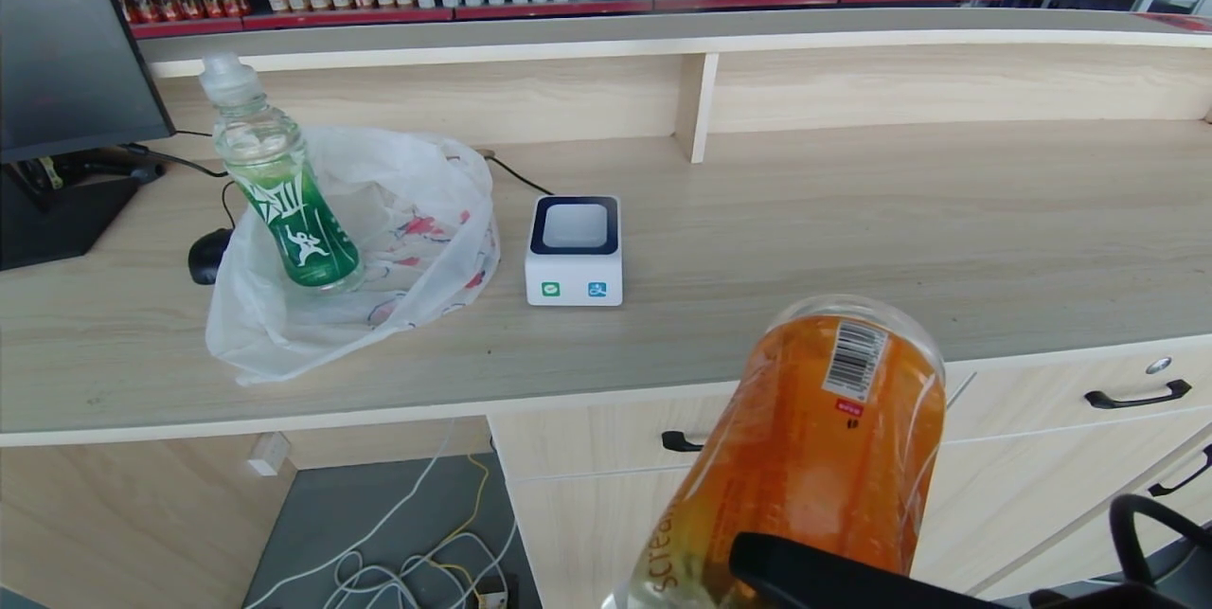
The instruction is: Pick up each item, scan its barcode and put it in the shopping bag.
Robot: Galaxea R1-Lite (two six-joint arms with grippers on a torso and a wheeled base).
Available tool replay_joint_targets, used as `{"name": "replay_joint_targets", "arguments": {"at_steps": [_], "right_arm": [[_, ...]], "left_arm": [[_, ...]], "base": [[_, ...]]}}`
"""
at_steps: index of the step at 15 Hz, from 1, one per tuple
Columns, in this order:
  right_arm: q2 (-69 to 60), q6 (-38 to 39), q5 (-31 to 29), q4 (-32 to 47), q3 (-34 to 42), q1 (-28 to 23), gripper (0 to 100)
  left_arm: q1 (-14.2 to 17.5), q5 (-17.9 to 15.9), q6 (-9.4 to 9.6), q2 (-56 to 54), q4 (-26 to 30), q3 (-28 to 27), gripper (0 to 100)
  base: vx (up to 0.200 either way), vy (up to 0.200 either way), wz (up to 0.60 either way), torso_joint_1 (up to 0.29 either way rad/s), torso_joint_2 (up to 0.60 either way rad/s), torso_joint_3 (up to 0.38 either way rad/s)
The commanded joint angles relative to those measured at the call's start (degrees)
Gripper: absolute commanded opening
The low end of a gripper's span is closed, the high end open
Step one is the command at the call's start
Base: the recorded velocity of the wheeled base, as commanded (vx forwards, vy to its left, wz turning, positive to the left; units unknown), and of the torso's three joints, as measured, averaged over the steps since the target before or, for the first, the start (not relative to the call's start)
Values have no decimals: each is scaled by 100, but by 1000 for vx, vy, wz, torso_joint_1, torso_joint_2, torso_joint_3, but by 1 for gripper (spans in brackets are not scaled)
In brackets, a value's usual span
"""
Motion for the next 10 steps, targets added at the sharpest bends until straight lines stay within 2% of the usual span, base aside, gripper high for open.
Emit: {"name": "replay_joint_targets", "arguments": {"at_steps": [1,4,10], "right_arm": [[11,57,1,1,30,3,0],[20,285,-25,1,74,3,0],[82,1691,-34,1,250,-6,0]], "left_arm": [[-5,1,-4,0,1,0,100],[-5,1,-4,0,1,0,100],[-5,1,-4,0,1,0,100]], "base": [[0,0,0,0,0,0],[0,0,0,0,0,0],[0,0,0,0,0,0]]}}
